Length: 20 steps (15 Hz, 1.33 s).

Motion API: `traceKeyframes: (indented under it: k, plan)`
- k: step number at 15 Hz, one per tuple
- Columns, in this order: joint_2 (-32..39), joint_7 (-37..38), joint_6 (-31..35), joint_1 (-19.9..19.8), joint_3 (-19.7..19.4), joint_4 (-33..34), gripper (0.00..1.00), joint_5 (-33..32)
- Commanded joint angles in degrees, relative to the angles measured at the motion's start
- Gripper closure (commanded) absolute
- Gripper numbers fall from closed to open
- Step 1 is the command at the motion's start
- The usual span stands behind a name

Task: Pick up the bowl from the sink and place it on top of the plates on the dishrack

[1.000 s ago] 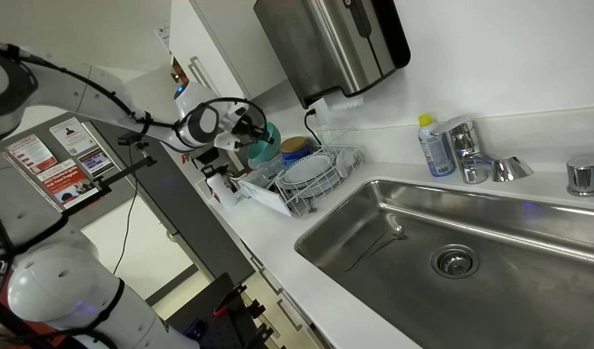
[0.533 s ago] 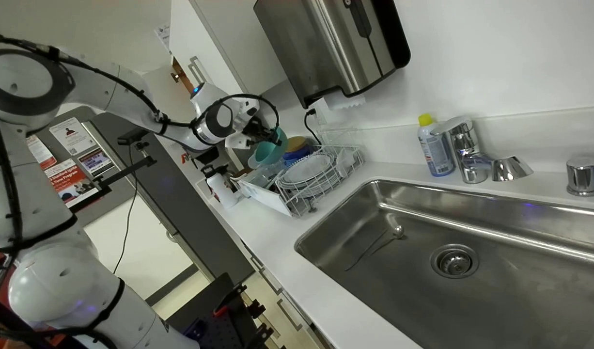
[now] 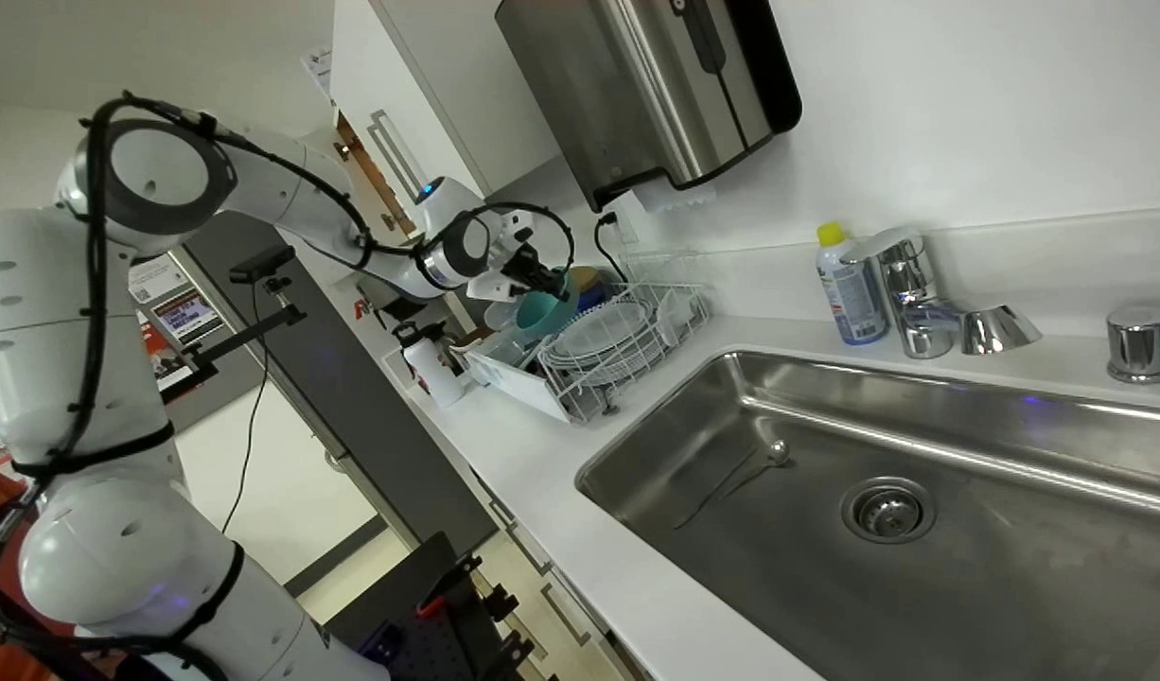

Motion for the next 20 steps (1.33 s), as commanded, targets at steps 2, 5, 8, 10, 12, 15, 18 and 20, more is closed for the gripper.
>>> traceKeyframes:
  k: [2, 5, 8, 10, 12, 15, 18, 20]
  plan:
    - [4.9, -2.2, -4.2, 3.7, -3.3, 7.2, 0.99, 2.3]
    - [6.7, -2.6, -6.6, 5.8, -5.4, 10.3, 0.99, 2.4]
    - [7.6, -2.9, -10.2, 6.9, -6.0, 13.0, 0.99, 2.8]
    - [7.9, -2.7, -12.4, 7.4, -6.2, 14.4, 0.99, 2.6]
    - [8.2, -2.4, -14.4, 7.8, -6.4, 15.7, 0.99, 2.4]
    - [8.9, -2.2, -16.7, 8.0, -6.6, 17.2, 0.99, 2.2]
    - [10.2, -2.4, -17.4, 7.7, -6.4, 18.3, 0.99, 2.6]
    - [11.3, -2.6, -17.4, 7.6, -6.2, 18.9, 0.99, 3.0]
